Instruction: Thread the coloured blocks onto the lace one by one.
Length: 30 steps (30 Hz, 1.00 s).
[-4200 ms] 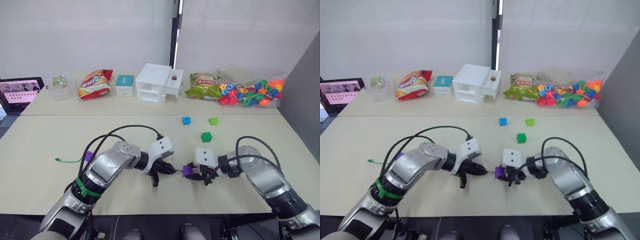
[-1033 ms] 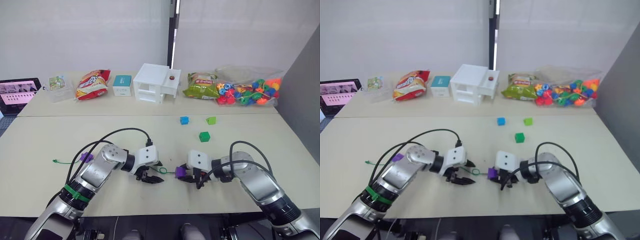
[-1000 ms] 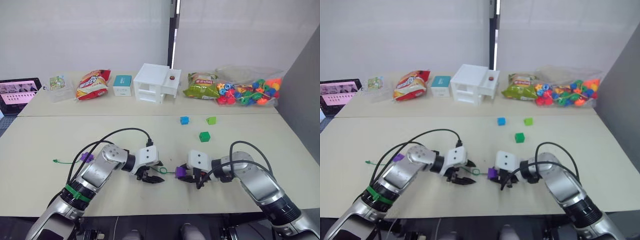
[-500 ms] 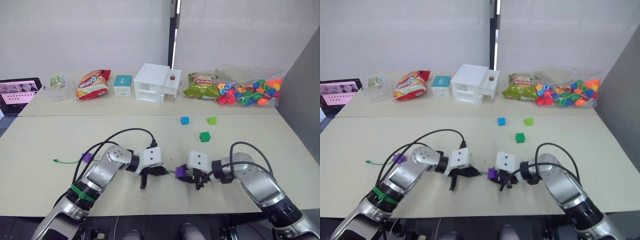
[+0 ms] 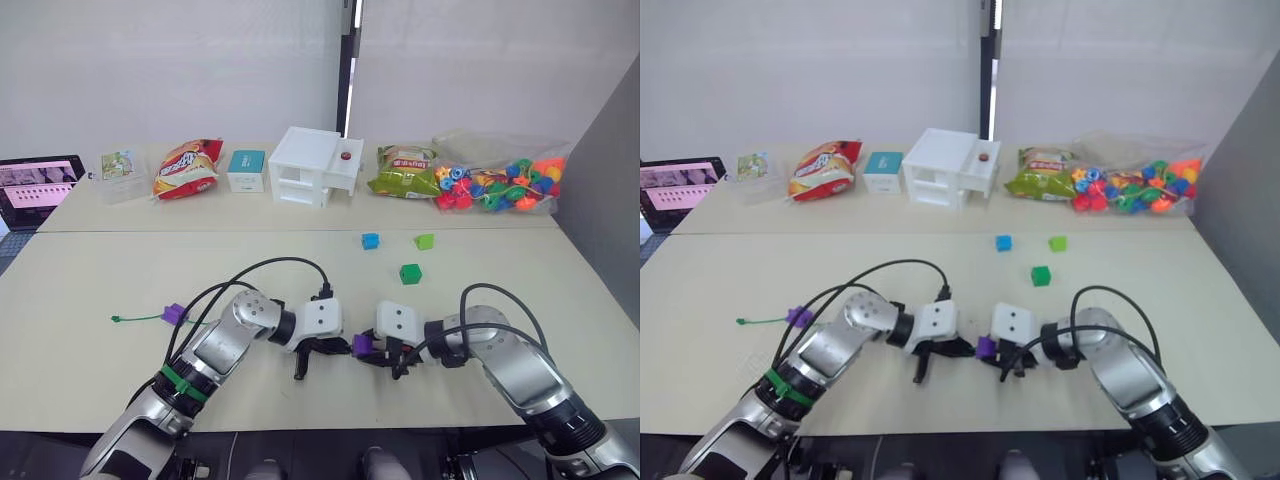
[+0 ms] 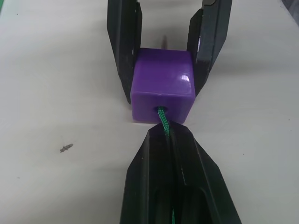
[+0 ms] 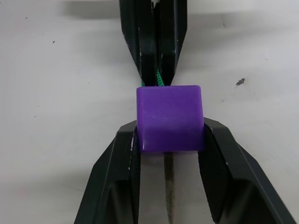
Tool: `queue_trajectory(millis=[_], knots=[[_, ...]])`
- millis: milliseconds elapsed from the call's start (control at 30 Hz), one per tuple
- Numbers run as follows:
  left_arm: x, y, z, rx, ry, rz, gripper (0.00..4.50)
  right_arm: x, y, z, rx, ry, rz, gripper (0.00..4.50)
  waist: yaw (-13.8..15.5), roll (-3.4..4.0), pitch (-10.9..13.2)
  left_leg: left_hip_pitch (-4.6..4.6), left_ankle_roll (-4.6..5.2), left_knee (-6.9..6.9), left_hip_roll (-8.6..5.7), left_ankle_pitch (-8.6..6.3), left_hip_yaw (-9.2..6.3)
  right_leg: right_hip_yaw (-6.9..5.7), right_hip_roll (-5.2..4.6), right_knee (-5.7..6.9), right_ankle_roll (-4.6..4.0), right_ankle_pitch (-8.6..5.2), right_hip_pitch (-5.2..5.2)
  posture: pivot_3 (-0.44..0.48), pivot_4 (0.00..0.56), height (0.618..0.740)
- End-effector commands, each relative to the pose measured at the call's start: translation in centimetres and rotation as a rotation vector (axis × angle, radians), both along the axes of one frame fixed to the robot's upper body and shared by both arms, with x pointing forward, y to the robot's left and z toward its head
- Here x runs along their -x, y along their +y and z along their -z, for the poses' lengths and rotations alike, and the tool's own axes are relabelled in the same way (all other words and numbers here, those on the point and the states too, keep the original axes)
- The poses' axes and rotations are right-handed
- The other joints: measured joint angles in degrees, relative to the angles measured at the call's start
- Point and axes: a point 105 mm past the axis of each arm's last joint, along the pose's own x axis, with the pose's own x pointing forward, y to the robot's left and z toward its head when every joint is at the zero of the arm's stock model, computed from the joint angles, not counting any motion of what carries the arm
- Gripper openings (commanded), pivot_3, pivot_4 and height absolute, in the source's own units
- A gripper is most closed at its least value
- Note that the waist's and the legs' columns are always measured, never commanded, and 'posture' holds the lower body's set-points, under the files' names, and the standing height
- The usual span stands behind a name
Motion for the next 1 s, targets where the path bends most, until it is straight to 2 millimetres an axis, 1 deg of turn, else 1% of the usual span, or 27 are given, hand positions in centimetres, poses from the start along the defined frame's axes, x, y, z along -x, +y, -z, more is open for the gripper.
queue_trajectory(millis=[33,100,200,267,367,433,467,500,533,600,667,733,767,900,1000], knots=[[-0.1,-0.5,-0.6,0.001,-0.033,0.013,0.00,0.2,0.5,-0.9,-0.027,-0.027,-0.019,1.18,0.0,0.00,0.0,0.00,0.00,0.00,0.00,0.00,0.00,0.00,0.00,0.00,0.00,0.00,0.00,0.000,0.150,0.740],[-0.2,-0.2,-0.8,0.009,-0.026,-0.006,0.00,0.2,0.5,-0.9,-0.026,-0.026,-0.018,1.18,0.0,0.00,0.0,0.00,0.00,0.00,0.00,0.00,0.00,0.00,0.00,0.00,0.00,0.00,0.00,0.000,0.150,0.740],[-0.1,0.7,-1.7,0.020,-0.014,-0.014,0.83,0.3,0.4,-0.8,-0.027,-0.019,-0.012,1.18,0.0,0.00,0.0,0.00,0.00,0.01,0.01,0.00,0.00,0.00,0.00,0.01,0.00,0.00,-0.01,0.000,0.150,0.740],[-0.1,1.1,-2.4,0.018,-0.034,-0.015,1.48,0.4,0.3,-0.8,-0.025,-0.013,-0.008,1.18,-0.1,0.00,0.0,-0.01,0.00,0.01,0.01,0.00,0.00,0.00,0.01,0.02,0.00,0.00,-0.04,0.000,0.150,0.740],[0.0,1.3,-3.1,0.010,-0.059,-0.012,2.45,0.4,0.2,-1.1,-0.034,-0.009,0.006,1.18,-0.1,0.00,0.0,0.00,0.00,0.00,0.02,0.00,-0.01,0.00,0.02,0.03,0.00,0.00,-0.05,0.000,0.150,0.740],[0.2,1.2,-3.1,-0.002,-0.058,0.005,3.13,0.3,0.1,-1.5,-0.041,-0.010,0.016,1.18,-0.1,0.00,0.0,-0.02,0.00,0.00,0.01,0.00,-0.01,0.00,0.01,0.01,0.00,0.00,-0.03,0.000,0.150,0.740],[0.2,0.9,-3.1,0.003,-0.059,0.008,3.45,0.2,0.0,-1.9,-0.055,-0.018,0.026,1.68,0.1,0.00,0.0,-0.02,0.00,0.00,0.01,0.00,-0.01,0.00,0.00,0.01,0.00,0.00,-0.03,0.000,0.150,0.740],[0.1,0.7,-3.1,0.008,-0.060,0.008,3.45,0.2,0.0,-2.2,-0.065,-0.024,0.033,2.22,0.1,0.00,0.0,-0.03,0.00,0.01,0.01,0.00,-0.01,-0.01,0.00,0.01,0.00,0.00,-0.03,0.000,0.150,0.740],[0.1,0.4,-3.0,0.012,-0.058,0.014,3.45,0.2,0.0,-2.4,-0.065,-0.022,0.036,2.49,0.2,0.00,0.0,-0.05,0.00,0.01,0.00,0.00,-0.01,-0.01,0.00,0.00,0.00,0.00,-0.04,0.000,0.150,0.740],[0.2,-0.2,-2.9,0.014,-0.060,0.023,3.45,0.3,0.0,-2.4,-0.061,-0.015,0.033,3.16,0.3,0.00,0.0,-0.08,0.00,0.05,-0.01,0.00,-0.01,-0.01,-0.01,-0.01,0.01,0.00,-0.04,0.000,0.150,0.740],[0.2,-0.9,-2.8,0.018,-0.061,0.032,3.45,0.4,0.0,-2.4,-0.058,-0.013,0.036,3.93,0.3,0.00,0.0,-0.08,0.00,0.05,-0.01,0.00,-0.01,-0.01,-0.01,-0.01,0.01,0.01,-0.03,0.000,0.150,0.740],[0.2,-1.5,-2.6,0.021,-0.058,0.039,3.45,0.3,-0.1,-2.4,-0.057,-0.016,0.047,4.47,0.3,0.00,0.0,-0.08,0.00,0.05,-0.01,0.00,-0.01,-0.01,0.00,-0.01,0.01,0.01,-0.04,0.000,0.150,0.740],[0.2,-1.7,-2.5,0.018,-0.055,0.047,3.45,0.3,-0.3,-2.5,-0.057,-0.017,0.052,4.47,0.3,0.00,0.0,-0.08,0.00,0.04,-0.01,0.00,-0.01,-0.01,0.00,-0.01,0.01,0.01,-0.04,0.000,0.150,0.740],[0.1,-2.7,-1.3,0.012,-0.030,0.061,3.45,0.9,-2.2,-2.6,-0.034,-0.017,0.094,4.47,0.6,0.00,0.0,-0.08,0.01,0.04,-0.01,0.00,-0.01,-0.01,0.00,-0.01,0.01,0.01,-0.04,0.000,0.150,0.740],[0.0,-3.0,-0.7,0.004,-0.023,0.073,3.45,1.0,-2.9,-2.3,-0.012,-0.017,0.109,4.47,0.8,0.00,0.0,-0.10,0.01,0.06,-0.01,-0.01,0.00,-0.01,-0.01,-0.05,0.02,0.01,-0.03,0.000,0.150,0.740]])
